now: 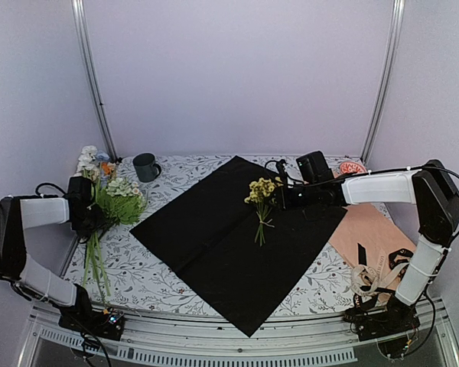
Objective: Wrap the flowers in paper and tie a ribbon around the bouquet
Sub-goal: Place the fake flower on the flattened wrapping paper, then pick up the fake flower from the corner of the board.
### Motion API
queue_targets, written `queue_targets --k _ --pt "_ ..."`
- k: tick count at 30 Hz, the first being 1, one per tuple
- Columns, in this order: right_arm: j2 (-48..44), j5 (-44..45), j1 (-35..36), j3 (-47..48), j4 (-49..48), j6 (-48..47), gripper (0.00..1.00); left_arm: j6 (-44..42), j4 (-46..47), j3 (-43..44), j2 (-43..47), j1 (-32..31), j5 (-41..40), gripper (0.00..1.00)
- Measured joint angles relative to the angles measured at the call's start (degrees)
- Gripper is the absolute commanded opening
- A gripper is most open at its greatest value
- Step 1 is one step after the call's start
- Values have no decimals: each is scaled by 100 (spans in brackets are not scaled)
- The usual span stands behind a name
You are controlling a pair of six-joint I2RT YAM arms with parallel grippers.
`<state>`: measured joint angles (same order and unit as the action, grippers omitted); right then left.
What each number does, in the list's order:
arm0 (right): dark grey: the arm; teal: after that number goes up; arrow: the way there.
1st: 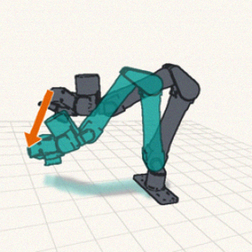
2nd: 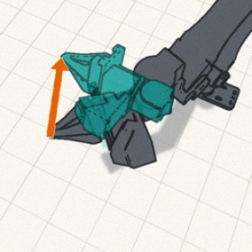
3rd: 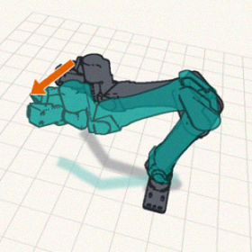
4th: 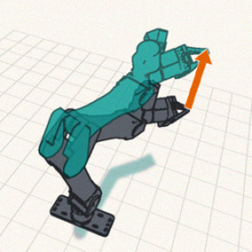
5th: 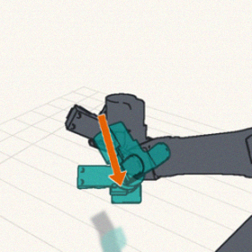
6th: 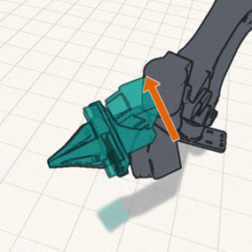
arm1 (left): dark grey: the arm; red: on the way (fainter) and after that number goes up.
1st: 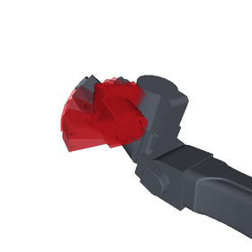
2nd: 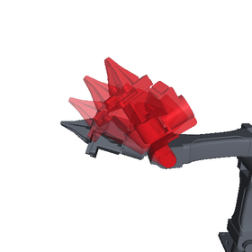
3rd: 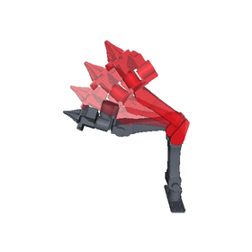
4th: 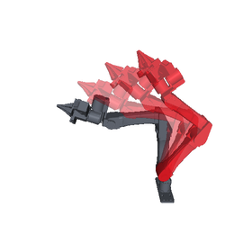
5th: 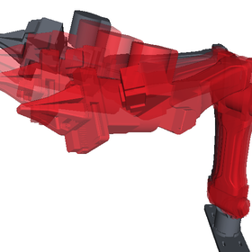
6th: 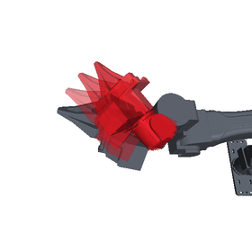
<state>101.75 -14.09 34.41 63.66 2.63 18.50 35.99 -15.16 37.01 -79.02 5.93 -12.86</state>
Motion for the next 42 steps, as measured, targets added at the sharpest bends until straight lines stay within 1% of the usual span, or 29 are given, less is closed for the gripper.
queue_targets --k 3,5,8,9,10,12,13,17,20,24,27,32,36,39,42 --pt "0 -2 0 0 2 -13 37 -55 94 0 -98 15 55 27" --pt "0 -2 0 0 7 -15 37 -83 120 -2 -166 24 81 30" --pt "0 -2 0 0 35 -33 38 -111 181 -4 -264 52 153 30" --pt "0 -2 0 0 48 -37 38 -111 201 -4 -295 59 170 27" --pt "0 -2 0 0 57 -42 38 -122 232 -4 -345 68 190 22" --pt "-4 -4 0 0 79 -52 38 -155 254 -4 -422 81 208 5" --pt "-7 -4 0 0 90 -57 38 -151 258 -4 -448 90 219 0" --pt "-24 -4 0 0 118 -81 38 -186 264 -4 -468 105 297 0" --pt "-52 -2 0 0 144 -118 38 -173 216 -26 -243 105 317 0" --pt "-125 0 0 0 203 -149 38 -168 11 -39 468 76 251 0" --pt "-186 -2 0 2 243 -162 38 -166 -251 35 1143 -42 46 0" --pt "-208 -74 0 24 264 -177 39 -199 -448 501 2127 -407 -332 0" --pt "-256 -535 0 35 203 -256 39 -289 -258 835 2702 -846 -160 0" --pt "-382 -1419 -9 11 -173 -310 40 -306 144 1086 2736 -1523 212 0" --pt "-452 -2181 90 85 -588 -321 48 -291 874 1362 2380 -2601 656 0"
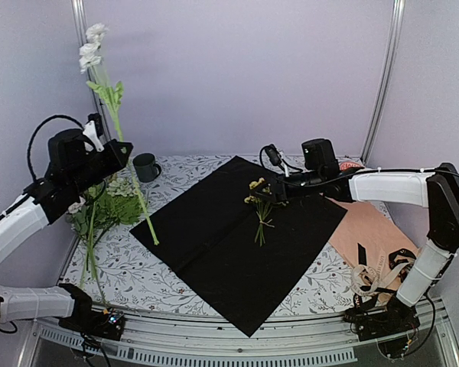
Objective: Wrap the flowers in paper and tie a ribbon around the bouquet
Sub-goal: Pass from the left arm to the right, then place the fake flower on the flattened wrapping paper.
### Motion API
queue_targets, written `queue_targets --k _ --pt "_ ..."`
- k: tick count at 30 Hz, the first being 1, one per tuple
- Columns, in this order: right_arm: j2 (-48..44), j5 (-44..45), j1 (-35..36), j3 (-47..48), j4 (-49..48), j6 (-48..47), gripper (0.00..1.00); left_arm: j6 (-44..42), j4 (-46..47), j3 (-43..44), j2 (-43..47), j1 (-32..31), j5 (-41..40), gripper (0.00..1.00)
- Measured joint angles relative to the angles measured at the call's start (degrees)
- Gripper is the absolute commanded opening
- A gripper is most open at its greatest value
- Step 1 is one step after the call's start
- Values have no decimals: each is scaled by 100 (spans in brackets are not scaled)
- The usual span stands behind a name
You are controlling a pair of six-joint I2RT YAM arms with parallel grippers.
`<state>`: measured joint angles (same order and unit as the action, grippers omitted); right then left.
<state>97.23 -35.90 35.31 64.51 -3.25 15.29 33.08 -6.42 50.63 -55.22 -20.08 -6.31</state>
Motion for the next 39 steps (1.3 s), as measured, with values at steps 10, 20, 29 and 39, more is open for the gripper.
queue_targets --k 10,20,29,39 --pt "57 -824 857 529 -798 24 81 463 2728 546 -2382 -2028 1539 0" --pt "260 -820 866 529 -1147 428 40 800 3877 885 -3357 -2533 2024 0" --pt "426 -544 754 490 -1110 975 0 850 2780 1320 -3480 -2518 1185 68" --pt "1797 223 173 577 -192 1471 0 612 190 1329 -3071 -2127 -702 81"
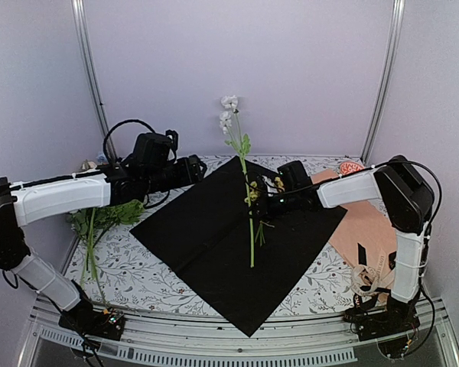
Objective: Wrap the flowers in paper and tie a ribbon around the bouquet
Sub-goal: Place the fake flower on the flattened wrapping paper.
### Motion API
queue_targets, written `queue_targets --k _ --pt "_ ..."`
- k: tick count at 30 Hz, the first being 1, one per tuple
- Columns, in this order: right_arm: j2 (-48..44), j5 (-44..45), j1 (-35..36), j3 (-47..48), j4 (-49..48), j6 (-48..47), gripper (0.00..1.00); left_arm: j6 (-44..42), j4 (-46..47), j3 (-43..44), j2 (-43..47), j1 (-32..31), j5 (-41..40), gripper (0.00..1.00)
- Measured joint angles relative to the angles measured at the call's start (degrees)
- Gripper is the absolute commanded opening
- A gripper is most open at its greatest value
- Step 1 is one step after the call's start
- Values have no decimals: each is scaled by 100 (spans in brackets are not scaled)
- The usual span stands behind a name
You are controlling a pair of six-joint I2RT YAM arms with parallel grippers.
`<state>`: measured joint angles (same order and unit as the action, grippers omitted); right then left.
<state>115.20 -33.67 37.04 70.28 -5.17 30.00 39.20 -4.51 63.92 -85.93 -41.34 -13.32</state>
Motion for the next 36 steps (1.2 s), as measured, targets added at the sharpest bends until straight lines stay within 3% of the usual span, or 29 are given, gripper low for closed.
queue_targets --k 5,11,21,25,31,36 --pt "328 129 4 221 199 57 8 -66 -356 -284 313 256 -221 81" --pt "420 398 0 380 254 96 31 -127 -498 -470 529 417 -293 81" --pt "225 970 0 382 684 -94 35 -227 -874 -723 1010 868 -566 84" --pt "-352 1071 0 354 870 -334 36 -232 -1156 -1145 1366 1683 -570 84" --pt "-1252 1067 0 334 990 -857 36 -275 -1665 -1781 1692 3386 -459 85" --pt "-1467 1067 0 109 1215 -1248 36 -476 -1847 -1950 2002 4245 -306 84"
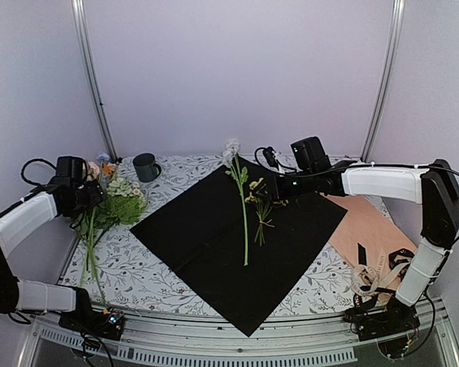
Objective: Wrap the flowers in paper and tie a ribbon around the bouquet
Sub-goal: Place the fake flower on the flattened wrapping paper, then pick up the fake flower from the corner of the board.
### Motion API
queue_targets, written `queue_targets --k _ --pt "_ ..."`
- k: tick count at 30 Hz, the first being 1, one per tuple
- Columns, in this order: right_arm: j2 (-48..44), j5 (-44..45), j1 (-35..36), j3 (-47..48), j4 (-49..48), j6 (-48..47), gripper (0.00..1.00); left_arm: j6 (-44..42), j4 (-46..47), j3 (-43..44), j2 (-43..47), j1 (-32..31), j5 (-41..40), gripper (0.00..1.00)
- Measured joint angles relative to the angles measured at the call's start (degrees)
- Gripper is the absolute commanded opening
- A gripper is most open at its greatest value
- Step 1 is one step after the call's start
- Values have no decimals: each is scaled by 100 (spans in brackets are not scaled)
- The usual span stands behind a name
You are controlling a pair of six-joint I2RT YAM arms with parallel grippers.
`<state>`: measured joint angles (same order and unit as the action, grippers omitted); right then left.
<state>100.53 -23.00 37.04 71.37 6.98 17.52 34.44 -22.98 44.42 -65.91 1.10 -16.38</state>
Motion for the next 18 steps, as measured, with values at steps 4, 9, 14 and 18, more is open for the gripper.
queue_targets --k 4,9,14,18 --pt "-2 0 -4 -153 210 -238 36 -227 -46 0 -81 555 140 70" --pt "0 2 -7 -284 348 -483 37 -358 26 -105 -214 1305 345 76" --pt "0 2 -9 -289 380 -649 37 -332 186 -323 -352 1757 619 80" --pt "0 4 -9 -289 411 -732 37 -330 442 -321 -898 1799 885 74"
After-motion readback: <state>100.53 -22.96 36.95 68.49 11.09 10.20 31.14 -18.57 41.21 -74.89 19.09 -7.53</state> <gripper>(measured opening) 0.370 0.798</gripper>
